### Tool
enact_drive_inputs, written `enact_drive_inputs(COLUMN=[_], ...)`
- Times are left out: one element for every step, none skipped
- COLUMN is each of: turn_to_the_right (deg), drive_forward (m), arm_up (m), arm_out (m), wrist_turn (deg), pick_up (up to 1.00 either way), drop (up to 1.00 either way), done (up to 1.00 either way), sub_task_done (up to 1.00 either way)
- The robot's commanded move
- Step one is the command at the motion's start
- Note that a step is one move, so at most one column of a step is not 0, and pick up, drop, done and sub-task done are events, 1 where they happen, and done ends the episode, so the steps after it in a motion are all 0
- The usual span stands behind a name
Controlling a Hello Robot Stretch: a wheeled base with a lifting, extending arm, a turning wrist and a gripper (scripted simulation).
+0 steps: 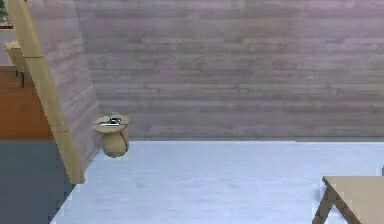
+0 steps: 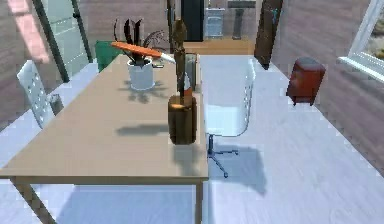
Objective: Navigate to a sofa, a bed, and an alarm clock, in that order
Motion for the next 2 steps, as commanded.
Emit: enact_drive_inputs(turn_to_the_right=[-36.0,0.0], drive_forward=[0.0,0.25], arm_up=[0.0,0.0], arm_out=[0.0,0.0], wrist_turn=[0.0,0.0], pick_up=[0.0,0.0], drop=[0.0,0.0], done=[0.0,0.0], sub_task_done=[0.0,0.0])
